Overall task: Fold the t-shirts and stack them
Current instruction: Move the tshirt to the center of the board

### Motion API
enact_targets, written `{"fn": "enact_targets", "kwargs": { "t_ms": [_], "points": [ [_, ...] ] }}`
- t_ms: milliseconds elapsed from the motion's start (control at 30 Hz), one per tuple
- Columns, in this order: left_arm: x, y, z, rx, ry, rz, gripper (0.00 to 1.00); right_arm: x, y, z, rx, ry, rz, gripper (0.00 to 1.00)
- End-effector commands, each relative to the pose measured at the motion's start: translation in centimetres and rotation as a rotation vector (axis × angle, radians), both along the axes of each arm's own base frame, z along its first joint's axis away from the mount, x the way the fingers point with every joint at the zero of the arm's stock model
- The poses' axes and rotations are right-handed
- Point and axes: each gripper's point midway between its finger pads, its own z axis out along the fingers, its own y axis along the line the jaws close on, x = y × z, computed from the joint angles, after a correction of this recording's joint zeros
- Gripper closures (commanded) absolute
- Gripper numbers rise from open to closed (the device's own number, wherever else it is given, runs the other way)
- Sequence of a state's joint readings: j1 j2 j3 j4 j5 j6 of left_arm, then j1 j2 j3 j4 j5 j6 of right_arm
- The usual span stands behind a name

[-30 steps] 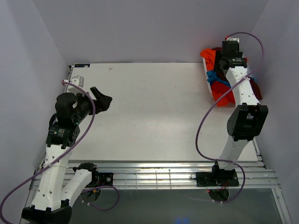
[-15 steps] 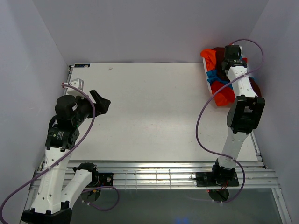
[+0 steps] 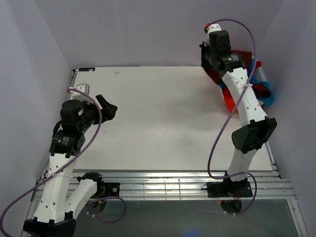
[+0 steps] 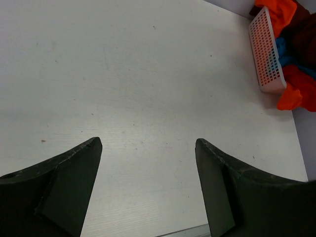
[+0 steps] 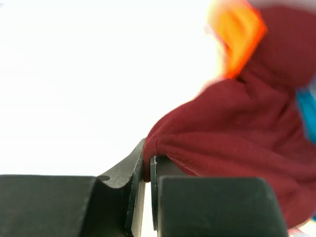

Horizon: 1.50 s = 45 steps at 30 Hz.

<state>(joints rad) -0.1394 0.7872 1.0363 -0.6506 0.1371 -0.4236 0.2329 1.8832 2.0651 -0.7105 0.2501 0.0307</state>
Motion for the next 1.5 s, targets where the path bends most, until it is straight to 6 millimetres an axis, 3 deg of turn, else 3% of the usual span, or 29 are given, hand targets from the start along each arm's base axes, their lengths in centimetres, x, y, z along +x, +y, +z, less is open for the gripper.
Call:
{"fn": "enact_targets", "kwargs": {
  "t_ms": [0,67,167,267,367,567,633,733,767,833,867,900,933,1033,1167,1367,1400,1433,1467],
  "points": [
    [0.4,-0.7,0.1,-0.032,-0.017,-0.023,0.14,-5.9,8.5,11.8,0.154,-0.207,0.235,0.92],
    [0.5,-0.8,0.0,-0.036,-0.014,-0.028,0.14,-8.0,11.6,14.8,0.229,-0.248,0.336,0.92],
    [0.7,-0.7,0.0,-0.036,-0.017,-0.017,0.14,-11.6,17.0,17.7,0.391,-0.26,0.528,0.92],
    [0.6,-0.6,-0.1,-0.034,-0.016,-0.011,0.14,-14.1,19.9,20.6,0.547,-0.291,0.678,0.92],
    [0.5,-0.4,0.2,-0.031,-0.026,-0.006,0.14,-14.8,20.9,21.3,0.624,-0.284,0.713,0.92],
    [0.3,0.2,0.4,-0.02,-0.031,0.029,0.14,-15.7,23.8,20.3,0.709,-0.205,0.795,0.92],
    [0.3,0.4,0.5,-0.018,-0.034,0.039,0.14,-16.6,26.2,19.4,0.737,-0.157,0.849,0.92],
    [0.3,0.6,0.6,-0.014,-0.037,0.049,0.14,-18.5,30.1,19.7,0.815,-0.132,0.969,0.92],
    [0.3,0.7,0.5,-0.011,-0.034,0.056,0.14,-19.8,31.6,20.5,0.866,-0.117,1.009,0.92],
    [0.3,0.9,0.4,-0.007,-0.033,0.061,0.14,-20.4,33.9,21.4,0.924,-0.128,1.081,0.92],
    [0.4,1.0,0.4,-0.005,-0.035,0.07,0.14,-21.3,34.3,23.4,0.976,-0.146,1.108,0.92],
    [0.3,1.1,0.4,-0.003,-0.034,0.073,0.14,-21.4,35.4,23.3,1.001,-0.133,1.127,0.92],
    [0.3,1.2,0.4,0.001,-0.036,0.08,0.14,-21.8,35.5,24.8,1.034,-0.18,1.157,0.92],
    [0.2,1.6,0.2,0.01,-0.03,0.101,0.14,-22.5,35.1,26.7,1.093,-0.225,1.172,0.92],
    [0.1,1.6,0.0,0.004,-0.027,0.103,0.14,-23.8,33.3,29.8,1.112,-0.325,1.181,0.92],
    [0.3,1.4,-0.1,-0.01,-0.024,0.099,0.14,-24.7,32.3,30.1,1.107,-0.327,1.168,0.92],
    [0.3,1.4,-0.1,-0.011,-0.024,0.097,0.14,-24.5,32.1,29.7,1.094,-0.319,1.149,0.92],
    [0.4,1.3,-0.1,-0.012,-0.024,0.096,0.14,-23.2,32.4,27.7,1.056,-0.295,1.09,0.92],
    [0.4,1.3,-0.2,-0.011,-0.021,0.095,0.14,-23.5,31.4,27.4,1.034,-0.294,1.053,0.92]
  ]
}}
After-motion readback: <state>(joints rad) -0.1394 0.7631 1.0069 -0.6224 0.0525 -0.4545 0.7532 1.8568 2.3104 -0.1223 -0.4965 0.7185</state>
